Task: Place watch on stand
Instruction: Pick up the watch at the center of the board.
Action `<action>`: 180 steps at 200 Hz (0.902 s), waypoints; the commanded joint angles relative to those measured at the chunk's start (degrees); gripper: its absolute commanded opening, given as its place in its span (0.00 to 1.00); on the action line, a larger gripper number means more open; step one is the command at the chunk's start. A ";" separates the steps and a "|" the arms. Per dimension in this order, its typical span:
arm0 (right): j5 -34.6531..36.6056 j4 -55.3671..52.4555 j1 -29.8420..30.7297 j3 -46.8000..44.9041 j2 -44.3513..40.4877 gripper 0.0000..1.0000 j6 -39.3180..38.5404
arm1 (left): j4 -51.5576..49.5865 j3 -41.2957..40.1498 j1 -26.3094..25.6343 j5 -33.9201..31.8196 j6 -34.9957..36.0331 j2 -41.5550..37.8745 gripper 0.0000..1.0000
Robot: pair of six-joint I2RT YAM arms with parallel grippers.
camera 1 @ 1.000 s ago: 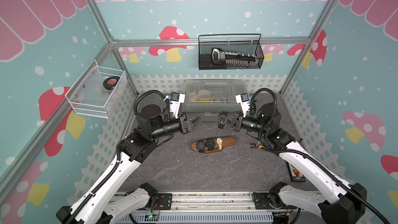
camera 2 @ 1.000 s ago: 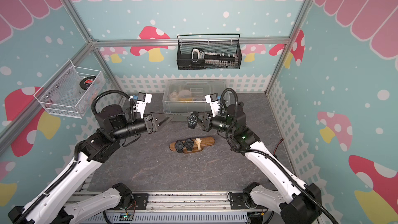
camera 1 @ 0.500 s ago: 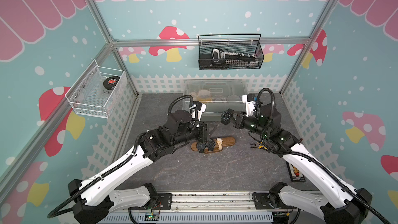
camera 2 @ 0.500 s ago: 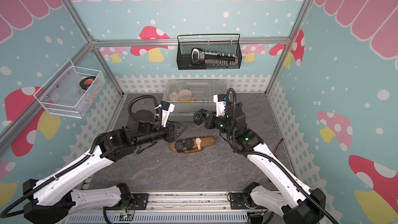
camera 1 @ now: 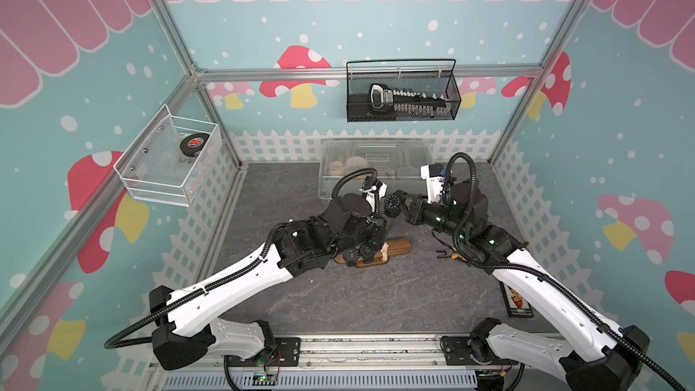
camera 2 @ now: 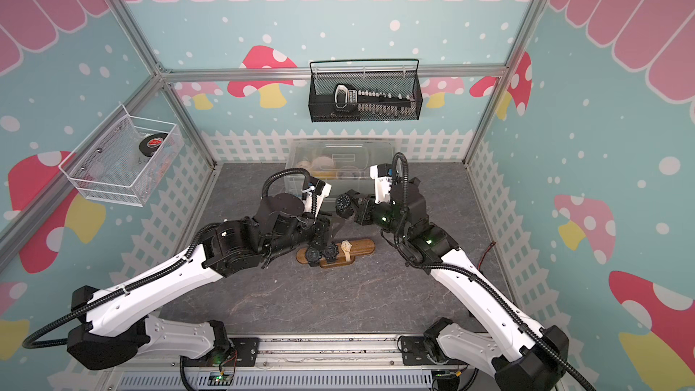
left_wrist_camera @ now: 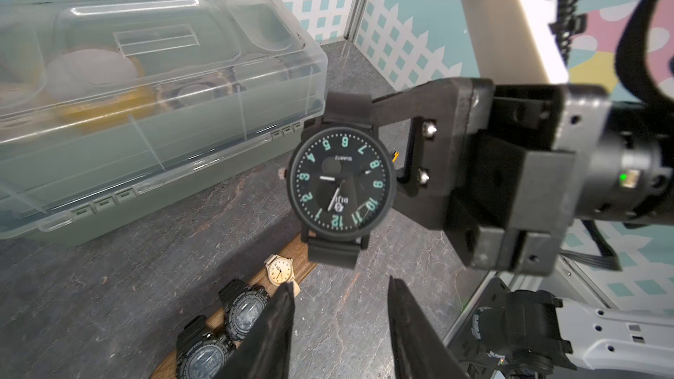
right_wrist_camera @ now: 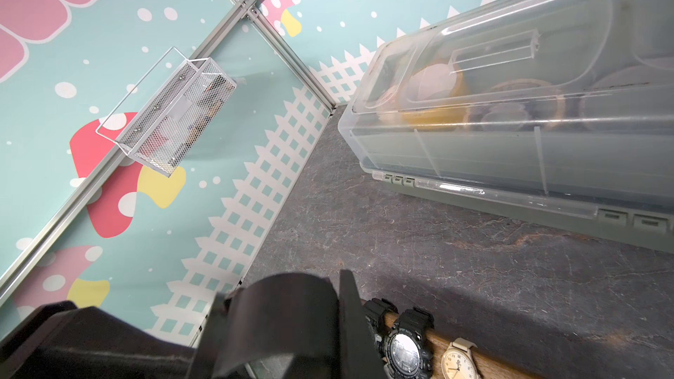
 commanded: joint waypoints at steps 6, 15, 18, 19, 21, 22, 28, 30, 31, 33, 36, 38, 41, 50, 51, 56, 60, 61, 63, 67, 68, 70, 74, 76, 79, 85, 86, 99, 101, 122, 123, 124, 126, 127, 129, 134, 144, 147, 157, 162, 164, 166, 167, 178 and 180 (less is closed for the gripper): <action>0.61 0.21 0.94 1.76 -0.30 0.00 0.64 | -2.26 3.71 -0.48 -2.96 1.75 1.31 0.42; 0.62 0.33 1.11 1.80 -0.40 0.00 0.77 | -2.59 4.30 -0.56 -3.60 1.82 1.81 0.42; 0.62 0.34 1.11 1.79 -0.41 0.00 0.75 | -2.81 4.53 -0.60 -4.03 1.81 2.00 0.42; 0.62 0.34 1.19 1.82 -0.45 0.00 0.76 | -2.87 4.59 -0.65 -4.14 1.79 2.07 0.42; 0.62 0.34 1.22 1.77 -0.48 0.00 0.77 | -2.96 4.79 -0.69 -4.33 1.70 2.25 0.42; 0.62 0.34 1.20 1.77 -0.49 0.00 0.77 | -2.99 4.85 -0.69 -4.51 1.73 2.28 0.42; 0.55 0.34 1.35 1.85 -0.50 0.00 0.76 | -3.37 5.27 -0.70 -5.14 1.69 2.71 0.42; 0.60 0.34 1.38 1.85 -0.49 0.00 0.71 | -3.62 5.40 -0.72 -5.37 1.72 2.78 0.42; 0.57 0.34 1.41 1.85 -0.49 0.00 0.74 | -3.63 5.47 -0.71 -5.47 1.70 2.81 0.42; 0.61 0.34 1.48 1.85 -0.49 0.00 0.77 | -3.81 5.67 -0.72 -5.76 1.70 2.94 0.42; 0.69 0.34 1.51 1.85 -0.57 0.00 0.70 | -3.98 5.86 -0.78 -6.02 1.68 3.17 0.41; 0.70 0.34 1.52 1.85 -0.60 0.00 0.69 | -4.03 5.94 -0.78 -6.14 1.74 3.29 0.41; 0.63 0.33 1.61 1.87 -0.58 0.00 0.69 | -4.17 6.17 -0.83 -6.27 1.68 3.47 0.41; 0.96 0.34 1.85 1.89 -0.76 0.00 0.54 | -4.70 6.76 -0.87 -6.33 1.76 4.09 0.39; 1.05 0.34 1.82 1.82 -0.76 0.00 0.53 | -4.69 6.80 -0.83 -6.30 1.76 4.12 0.38; 1.29 0.27 1.91 1.89 -0.87 0.00 0.41 | -4.96 7.13 -0.96 -6.32 1.78 4.56 0.36; 1.40 0.20 1.98 1.85 -0.89 0.00 0.27 | -5.37 7.45 -0.95 -7.90 1.83 4.86 0.35; 1.40 0.20 1.98 1.85 -0.89 0.00 0.27 | -5.51 7.50 -0.91 -8.01 1.83 4.99 0.35; 1.47 0.18 2.02 1.93 -0.92 0.00 0.25 | -5.64 7.65 -0.93 -8.20 1.91 5.09 0.34; 1.54 0.09 2.08 1.93 -0.98 0.00 0.18 | -5.99 8.01 -0.97 -8.43 1.89 5.39 0.33; 1.56 0.13 2.11 1.98 -1.00 0.00 0.13 | -6.09 8.04 -1.01 -8.49 1.87 5.48 0.32; 1.58 0.09 2.11 1.94 -1.02 0.00 0.11 | -6.25 8.25 -1.02 -8.69 1.92 5.65 0.32; 1.55 0.16 2.16 1.95 -1.10 0.00 0.07 | -6.53 8.51 -1.12 -8.96 1.94 5.99 0.31; 1.58 0.19 2.17 1.89 -1.15 0.00 0.01 | -6.73 8.59 -1.11 -9.12 2.00 6.11 0.30; 1.56 0.19 2.22 1.93 -1.19 0.00 -0.01 | -6.92 8.80 -1.18 -9.34 1.99 6.29 0.29; 1.65 0.17 2.23 1.93 -1.30 0.00 -0.04 | -7.34 9.16 -1.22 -9.58 2.09 6.70 0.28; 1.66 0.17 2.28 1.93 -1.29 0.00 -0.03 | -7.33 9.24 -1.22 -9.59 2.15 6.75 0.28; 1.65 0.09 2.45 2.09 -1.48 0.00 -0.16 | -8.30 10.04 -1.29 -10.34 2.20 7.60 0.26; 1.67 0.10 2.42 2.11 -1.47 0.00 -0.18 | -8.41 10.20 -1.31 -10.49 2.20 7.76 0.26; 1.70 0.00 2.74 2.21 -1.74 0.00 -0.37 | -9.77 11.38 -1.31 -12.58 2.32 8.93 0.23; 1.77 -0.05 2.80 2.20 -1.78 0.00 -0.41 | -9.87 11.45 -1.31 -12.68 2.30 8.96 0.22; 1.81 -0.03 2.82 2.24 -1.80 0.00 -0.39 | -9.92 11.48 -1.31 -12.77 2.34 8.97 0.22; 1.88 -0.06 2.78 2.28 -1.83 0.00 -0.48 | -10.02 11.55 -1.27 -13.01 2.30 9.05 0.21; 1.91 -0.12 2.77 2.28 -1.82 0.00 -0.47 | -10.04 11.61 -1.29 -13.11 2.34 9.11 0.21; 2.00 -0.17 2.83 2.28 -1.81 0.00 -0.46 | -10.14 11.71 -1.31 -13.30 2.37 9.15 0.21; 2.23 -0.37 2.85 2.43 -1.87 0.00 -0.55 | -10.23 11.83 -1.31 -13.62 2.29 9.24 0.20; 2.90 -1.22 2.91 2.87 -1.83 0.00 -0.87 | -10.28 11.95 -1.27 -13.53 2.20 9.36 0.19; 3.09 -1.54 2.88 3.08 -1.79 0.00 -0.96 | -10.23 11.95 -1.31 -13.42 2.22 9.42 0.19; 3.58 -2.32 2.85 3.70 -1.62 0.00 -1.28 | -10.23 12.12 -1.40 -13.15 2.33 9.60 0.20; 3.65 -2.58 2.89 3.97 -1.55 0.00 -1.31 | -10.25 12.17 -1.38 -12.93 2.39 9.68 0.21; 3.69 -2.61 2.86 4.11 -1.48 0.00 -1.26 | -10.23 12.14 -1.39 -12.83 2.42 9.69 0.22; 3.69 -2.70 2.87 4.13 -1.51 0.00 -1.30 | -10.27 12.13 -1.40 -12.74 2.43 9.65 0.22; 3.65 -2.72 2.90 4.17 -1.53 0.00 -1.32 | -10.30 12.13 -1.40 -12.71 2.45 9.67 0.22; 3.28 -2.57 2.85 4.48 -1.31 0.00 -1.25 | -10.32 12.06 -1.47 -12.51 2.38 9.74 0.24; 3.26 -2.51 2.92 4.53 -1.29 0.00 -1.25 | -10.27 11.98 -1.44 -12.55 2.38 9.77 0.25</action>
